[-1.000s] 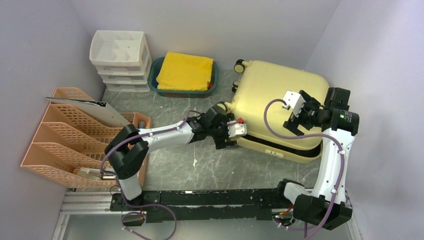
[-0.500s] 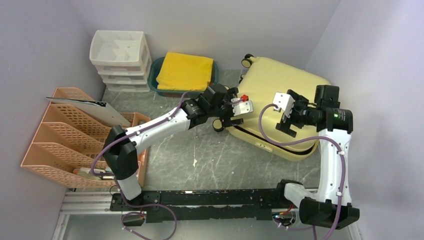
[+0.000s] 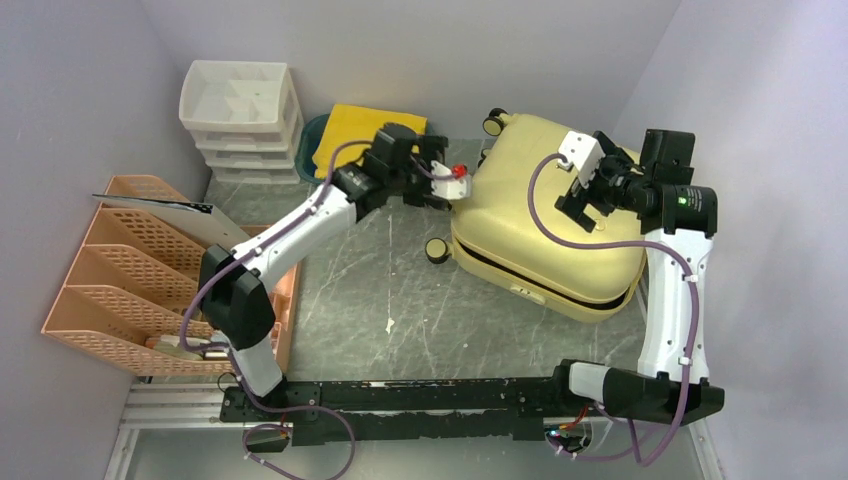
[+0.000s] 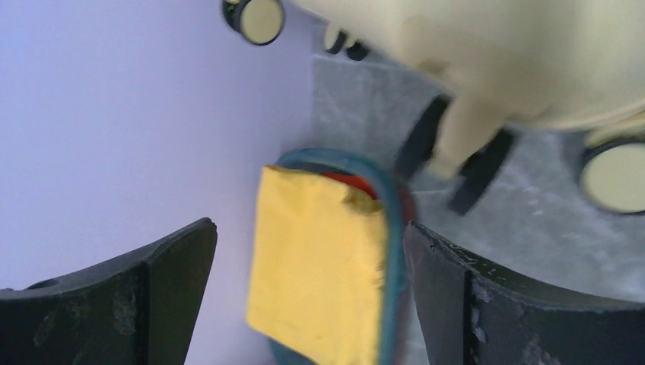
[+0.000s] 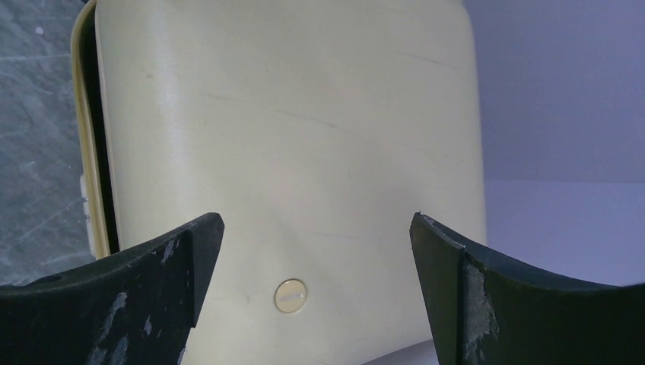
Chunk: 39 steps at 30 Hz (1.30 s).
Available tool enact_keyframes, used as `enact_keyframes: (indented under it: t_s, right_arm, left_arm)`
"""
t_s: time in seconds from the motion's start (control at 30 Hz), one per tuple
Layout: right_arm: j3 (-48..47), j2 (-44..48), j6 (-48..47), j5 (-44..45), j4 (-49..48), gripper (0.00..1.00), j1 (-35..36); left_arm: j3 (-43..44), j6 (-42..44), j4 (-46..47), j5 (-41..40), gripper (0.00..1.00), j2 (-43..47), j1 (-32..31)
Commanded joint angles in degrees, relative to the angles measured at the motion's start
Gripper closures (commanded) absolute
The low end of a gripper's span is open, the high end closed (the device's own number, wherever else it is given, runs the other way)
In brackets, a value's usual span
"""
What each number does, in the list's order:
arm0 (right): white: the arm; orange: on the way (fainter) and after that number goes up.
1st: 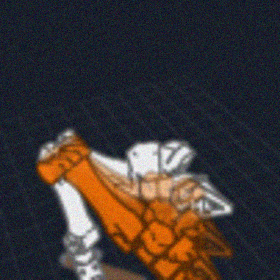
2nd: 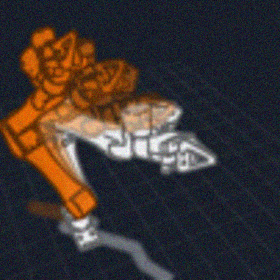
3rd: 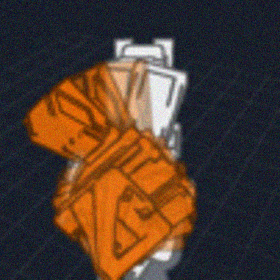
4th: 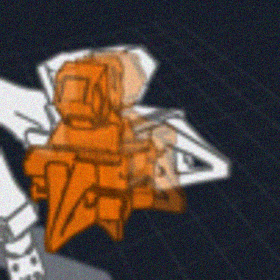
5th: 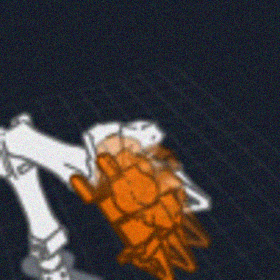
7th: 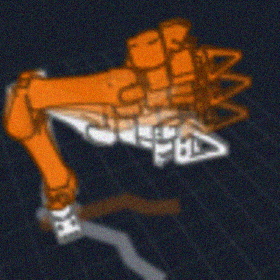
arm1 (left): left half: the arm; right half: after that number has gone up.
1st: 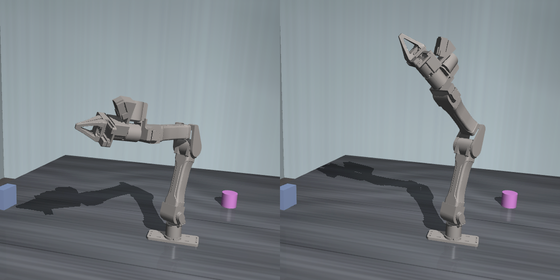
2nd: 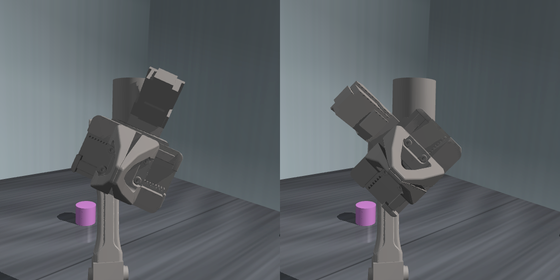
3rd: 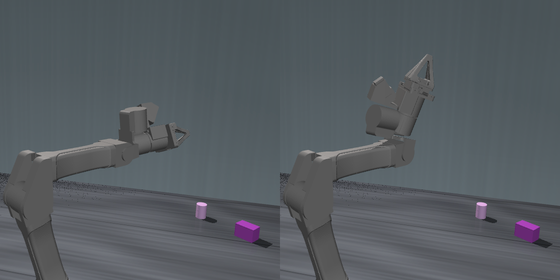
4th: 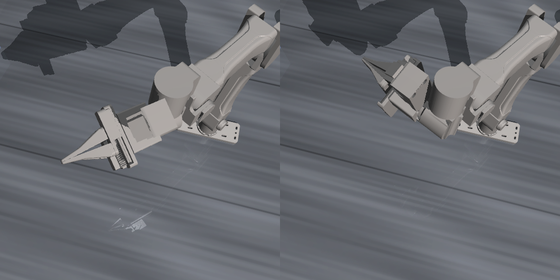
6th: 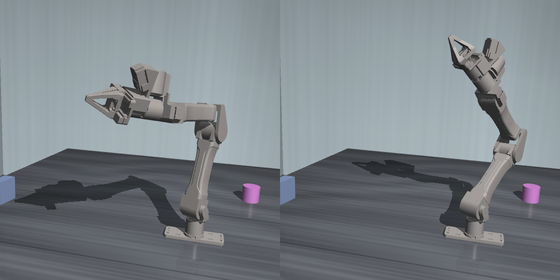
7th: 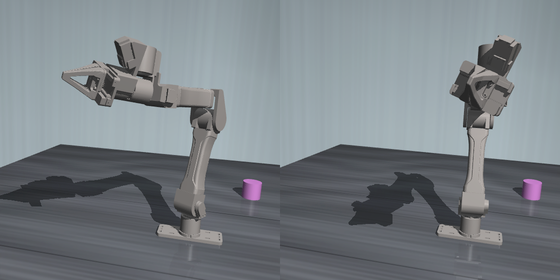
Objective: Open, take out, and arrange the luggage
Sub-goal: Adjust the luggage at the center of the board.
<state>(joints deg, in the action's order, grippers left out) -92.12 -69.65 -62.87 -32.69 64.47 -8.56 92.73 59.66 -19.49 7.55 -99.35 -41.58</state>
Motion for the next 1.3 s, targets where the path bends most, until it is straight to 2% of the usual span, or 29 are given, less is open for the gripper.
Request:
enact_keyframes:
  t_s: [0.0, 0.1, 0.33, 0.57, 0.73, 0.83, 0.93, 1.0, 1.17, 1.27]
  right_arm:
    - [-5.04, -1.37, 2.99, -0.25, 1.92, 0.0, 1.22]
    - [-6.05, -1.69, 3.4, 1.11, 3.25, 0.0, 2.09]
    - [-3.65, 0.96, 4.68, 5.24, 2.18, 0.0, 2.67]
    - [3.13, 5.93, 16.36, 28.72, -12.99, 0.0, 2.64]
    - [4.31, 9.02, 17.08, 44.71, -12.65, 0.0, 2.49]
    - [4.71, 9.78, 16.92, 51.26, -8.45, 0.0, 2.49]
    - [8.03, 10.73, 18.19, 56.25, -6.82, 0.0, 2.49]
    - [10.98, 11.46, 18.77, 56.95, -5.87, 0.0, 2.41]
    - [17.3, 13.12, 20.13, 55.86, -7.36, 0.0, 0.5]
    - [20.72, 13.26, 19.2, 54.71, -11.15, 0.0, -3.12]
  left_arm:
    - [8.63, 15.42, -8.11, 11.21, 0.03, -3.46, 4.34]
    - [13.22, 21.9, -16.5, 18.76, 0.03, -7.3, 5.13]
    - [18.78, 30.06, -28.4, 24.77, 0.03, -13.45, 4.93]
    - [22.35, 35.22, -38.65, 27.37, 0.03, -16.63, 4.62]
    - [19.18, 32.35, -32.26, 26.53, 0.03, -16.69, 3.59]
    - [17.83, 30.78, -28.79, 25.27, 0.03, -16.87, 2.65]
    - [15.16, 25.15, -20.5, 23.65, 0.03, -15.5, 2.12]
    - [14.6, 22.43, -17.39, 21.94, 0.03, -15.58, 2.01]
    - [10.93, 23.08, -13.19, 16.74, 0.04, -15.7, 0.82]
    - [10.96, 22.0, -13.26, 16.82, 0.12, -16.08, 0.76]
